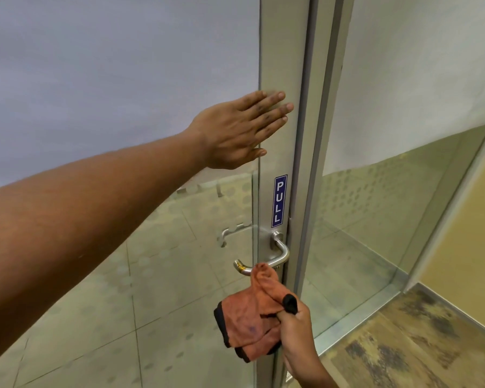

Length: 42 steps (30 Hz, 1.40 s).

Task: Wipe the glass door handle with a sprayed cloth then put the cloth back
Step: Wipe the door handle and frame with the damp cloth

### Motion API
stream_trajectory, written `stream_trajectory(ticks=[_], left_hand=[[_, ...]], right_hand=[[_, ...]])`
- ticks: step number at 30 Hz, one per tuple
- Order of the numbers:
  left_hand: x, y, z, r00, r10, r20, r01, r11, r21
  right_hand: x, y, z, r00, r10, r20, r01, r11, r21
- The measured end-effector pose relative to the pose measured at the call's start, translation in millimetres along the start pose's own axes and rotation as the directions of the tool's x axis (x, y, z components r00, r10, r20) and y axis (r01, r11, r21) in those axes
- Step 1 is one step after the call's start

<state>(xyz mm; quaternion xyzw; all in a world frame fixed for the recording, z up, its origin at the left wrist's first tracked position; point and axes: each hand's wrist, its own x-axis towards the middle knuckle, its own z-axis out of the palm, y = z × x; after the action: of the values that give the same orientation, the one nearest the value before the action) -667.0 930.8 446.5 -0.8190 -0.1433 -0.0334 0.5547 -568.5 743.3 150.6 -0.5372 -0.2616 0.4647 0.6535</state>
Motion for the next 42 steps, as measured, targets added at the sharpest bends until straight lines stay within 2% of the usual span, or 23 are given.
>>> stream_trajectory(ticks=[6,14,16,20,22,23,25,28,31,33,42], left_hand=[[-0.9,0.9,0.0,1.0,-0.001,-0.008,0.001,1.0,0.02],[-0.2,0.8,1.1,1.0,0.0,-0.012,0.001,1.0,0.022],[-1.1,0.4,0.1,1.0,-0.002,-0.008,0.002,1.0,0.017],[-0.7,0.7,-1.3,1.0,-0.01,0.004,0.01,1.0,0.0],[0.2,1.9,-0.7,1.0,-0.01,0.014,0.01,1.0,0.003],[0.6,2.1,-0.8,1.0,-0.013,0.011,0.013,1.0,-0.004],[0.8,2.2,-2.0,1.0,-0.021,0.007,0.021,1.0,-0.015],[0.5,1.0,-2.1,1.0,-0.024,0.011,0.025,1.0,-0.017],[0.3,0.9,-1.8,1.0,-0.019,0.018,0.019,1.0,-0.009],[0.2,1.2,-1.3,1.0,-0.022,0.022,0.022,1.0,-0.014],[0.5,0.7,0.4,0.999,-0.029,0.017,0.029,0.999,-0.021]], right_hand=[[0.7,-7.5,15.9,0.999,-0.012,0.047,0.016,0.997,-0.082],[-14.9,-29.3,16.6,0.974,-0.016,0.224,0.062,0.977,-0.203],[-19.6,-31.9,19.6,0.953,0.028,0.302,0.068,0.951,-0.3],[-23.1,-34.9,17.7,0.876,0.054,0.479,0.185,0.88,-0.437],[-19.3,-53.1,5.5,0.866,-0.027,0.499,0.352,0.742,-0.57],[-17.0,-68.7,1.0,0.847,-0.075,0.527,0.457,0.609,-0.648],[-17.0,-106.7,-1.8,0.787,-0.075,0.612,0.603,0.304,-0.738],[-9.1,-143.4,1.4,0.775,-0.073,0.628,0.627,-0.038,-0.778],[13.5,-138.4,3.6,0.776,-0.135,0.616,0.575,-0.249,-0.779],[25.1,-126.1,6.4,0.783,-0.092,0.615,0.563,-0.316,-0.764],[35.3,-123.7,11.1,0.756,-0.037,0.654,0.634,-0.211,-0.744]])
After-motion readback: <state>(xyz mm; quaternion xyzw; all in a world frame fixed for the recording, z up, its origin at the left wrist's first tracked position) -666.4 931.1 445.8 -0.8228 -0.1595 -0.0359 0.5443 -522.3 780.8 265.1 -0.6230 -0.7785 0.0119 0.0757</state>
